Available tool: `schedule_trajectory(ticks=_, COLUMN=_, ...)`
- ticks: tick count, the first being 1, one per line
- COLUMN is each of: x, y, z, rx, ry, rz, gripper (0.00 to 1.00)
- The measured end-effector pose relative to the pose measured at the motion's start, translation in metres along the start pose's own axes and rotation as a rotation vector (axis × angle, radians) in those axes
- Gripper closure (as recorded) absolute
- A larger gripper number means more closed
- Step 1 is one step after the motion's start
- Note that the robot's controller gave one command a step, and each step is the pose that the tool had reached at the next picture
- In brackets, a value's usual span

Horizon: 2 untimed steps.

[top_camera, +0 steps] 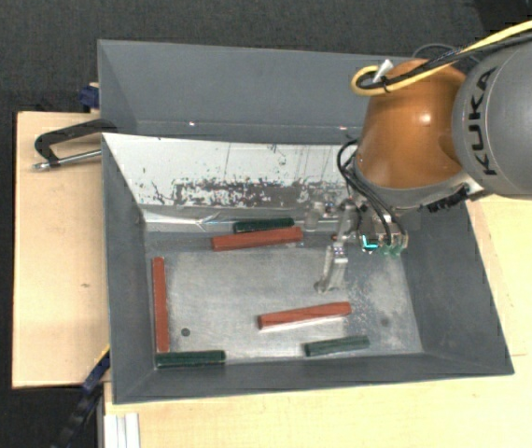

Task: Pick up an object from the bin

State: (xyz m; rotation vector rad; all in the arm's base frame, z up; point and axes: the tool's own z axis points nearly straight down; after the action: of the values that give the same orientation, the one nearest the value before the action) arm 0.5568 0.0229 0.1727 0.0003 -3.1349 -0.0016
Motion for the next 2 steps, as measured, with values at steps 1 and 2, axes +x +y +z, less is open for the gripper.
schedule_trajectory(ticks=1, x=-0.002, y=0.000, z=-0.004, rx=0.000, ry=-0.009, rz=0.001, gripper=0.00)
schedule_trajectory(ticks=2, x=0.024, y=0.017, z=0.038, rx=0.001, ry=-0.013, rz=-0.070, gripper=0.00)
